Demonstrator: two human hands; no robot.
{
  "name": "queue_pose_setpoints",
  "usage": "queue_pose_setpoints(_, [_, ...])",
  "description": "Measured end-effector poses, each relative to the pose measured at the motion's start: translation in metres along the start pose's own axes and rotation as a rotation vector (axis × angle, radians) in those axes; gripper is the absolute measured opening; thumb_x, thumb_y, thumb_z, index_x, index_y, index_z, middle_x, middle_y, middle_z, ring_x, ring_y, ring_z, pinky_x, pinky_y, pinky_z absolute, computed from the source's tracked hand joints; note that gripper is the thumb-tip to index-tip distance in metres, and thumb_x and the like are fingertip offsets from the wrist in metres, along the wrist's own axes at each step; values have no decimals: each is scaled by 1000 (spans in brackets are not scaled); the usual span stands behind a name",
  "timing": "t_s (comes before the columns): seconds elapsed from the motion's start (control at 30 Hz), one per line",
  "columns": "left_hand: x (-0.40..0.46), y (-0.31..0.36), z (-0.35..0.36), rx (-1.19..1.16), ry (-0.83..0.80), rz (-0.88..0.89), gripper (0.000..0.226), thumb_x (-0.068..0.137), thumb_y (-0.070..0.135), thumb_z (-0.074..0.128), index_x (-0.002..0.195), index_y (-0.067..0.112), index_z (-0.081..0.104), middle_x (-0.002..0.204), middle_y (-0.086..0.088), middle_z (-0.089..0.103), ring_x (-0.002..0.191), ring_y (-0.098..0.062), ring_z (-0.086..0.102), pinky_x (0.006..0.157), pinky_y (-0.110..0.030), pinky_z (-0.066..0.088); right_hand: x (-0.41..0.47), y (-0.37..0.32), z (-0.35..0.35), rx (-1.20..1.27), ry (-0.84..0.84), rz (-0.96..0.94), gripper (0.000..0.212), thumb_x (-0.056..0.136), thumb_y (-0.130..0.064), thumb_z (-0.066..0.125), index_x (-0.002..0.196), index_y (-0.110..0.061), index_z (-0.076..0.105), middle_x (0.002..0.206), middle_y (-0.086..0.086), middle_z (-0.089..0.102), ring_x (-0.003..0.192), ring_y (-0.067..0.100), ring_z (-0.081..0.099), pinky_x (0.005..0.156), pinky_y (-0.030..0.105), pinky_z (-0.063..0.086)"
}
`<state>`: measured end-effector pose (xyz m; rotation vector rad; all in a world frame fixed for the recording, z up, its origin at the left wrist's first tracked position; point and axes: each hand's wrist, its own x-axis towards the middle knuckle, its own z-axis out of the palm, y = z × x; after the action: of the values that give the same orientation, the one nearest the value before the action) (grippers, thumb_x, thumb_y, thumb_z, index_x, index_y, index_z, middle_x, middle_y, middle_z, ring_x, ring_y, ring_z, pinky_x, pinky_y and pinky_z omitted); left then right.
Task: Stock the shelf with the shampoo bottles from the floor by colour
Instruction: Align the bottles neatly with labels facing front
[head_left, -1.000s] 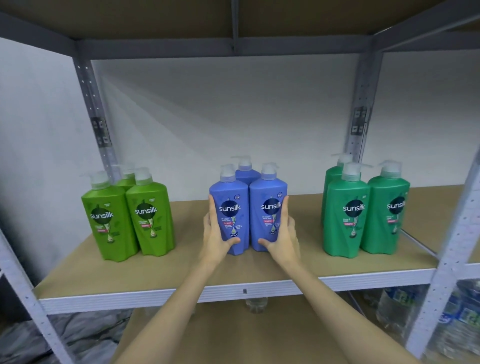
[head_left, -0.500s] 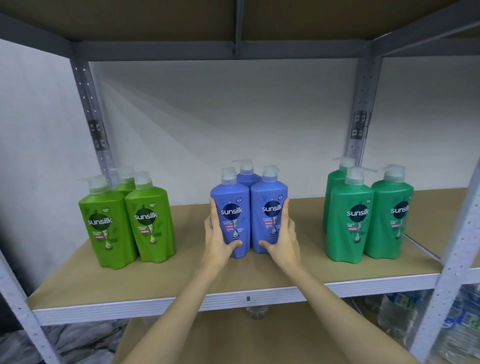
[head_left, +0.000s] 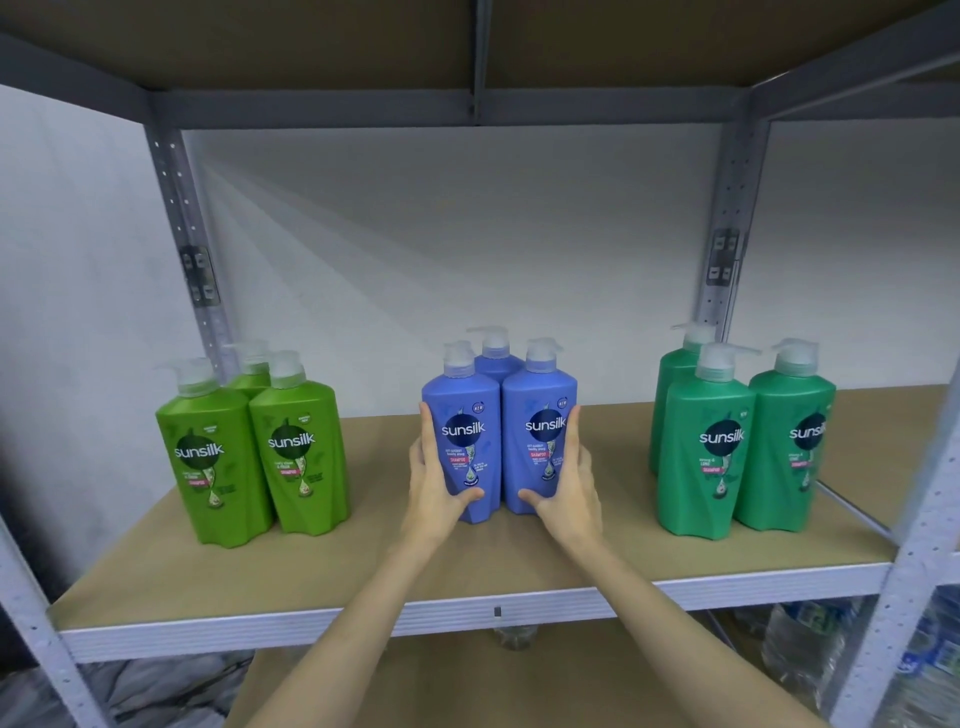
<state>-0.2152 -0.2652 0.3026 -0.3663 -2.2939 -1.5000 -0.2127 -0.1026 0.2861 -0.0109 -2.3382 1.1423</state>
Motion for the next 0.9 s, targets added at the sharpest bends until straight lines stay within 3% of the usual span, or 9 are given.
queue_pose_setpoints(0.2, [2, -5, -2, 10, -16, 17, 120, 67, 4, 79, 145, 30, -9, 139, -2, 29, 113, 7, 28, 102, -20, 25, -4, 2, 1, 56, -12, -6, 118, 74, -11, 74, 134, -49, -20, 142, 2, 30, 128, 22, 40, 93, 42, 46])
queue_pose_setpoints(0.3, [4, -5, -11, 17, -10, 52, 114, 66, 12, 81, 147, 24, 1, 137, 4, 27, 110, 25, 27, 101, -12, 23, -5, 4, -2, 69, 28, -7, 105, 77, -14, 72, 146, -33, -4, 143, 4, 30, 129, 21, 37, 97, 38, 42])
queue_pose_setpoints(0.37, [12, -1, -23, 29, 111, 78, 92, 72, 20, 77, 144, 20, 21, 138, 2, 31, 123, 12, 31, 106, -18, 25, -1, 0, -9, 23, 218, -149, 76, 81, -16, 67, 145, -21, 25, 138, 8, 40, 124, 21, 40, 99, 34, 39])
queue_pose_setpoints(0.43, [26, 10, -37, 30, 254, 134, 58, 80, 23, 70, 132, 16, 44, 134, -3, 40, 126, -14, 40, 109, -38, 33, 6, -8, -14, -69, 440, -367, 45, 82, -20, 58, 126, -16, 51, 122, 9, 55, 109, 18, 47, 90, 29, 40])
queue_pose_setpoints(0.53, [50, 38, -50, -16, 276, 190, 28, 86, 23, 63, 112, 16, 59, 117, 1, 51, 108, -16, 52, 94, -45, 46, 23, -29, -15, -111, 509, -544, 27, 81, -20, 53, 104, -13, 63, 105, 4, 64, 95, 14, 50, 78, 23, 38])
queue_pose_setpoints(0.63, [70, 63, -51, -15, 166, 210, 24, 84, 27, 64, 106, 19, 61, 113, 2, 55, 100, -15, 55, 83, -35, 50, 39, -49, -12, -130, 393, -593, 29, 82, -29, 53, 105, -15, 65, 105, -1, 65, 101, 11, 50, 83, 21, 32])
queue_pose_setpoints(0.77, [87, 70, -47, 75, 104, 264, 23, 74, 28, 75, 92, 18, 64, 104, 2, 58, 87, -12, 57, 76, -7, 42, 51, -61, -6, -263, 301, -577, 40, 80, -45, 50, 107, -20, 66, 106, -7, 67, 103, 10, 57, 87, 27, 24])
queue_pose_setpoints(0.9, [92, 72, -47, 39, 112, 232, 18, 71, 28, 77, 80, 23, 62, 99, 0, 59, 83, -14, 59, 74, -12, 46, 51, -64, 3, -334, 237, -526, 43, 80, -50, 49, 106, -21, 67, 109, -8, 69, 113, 17, 58, 98, 39, 15])
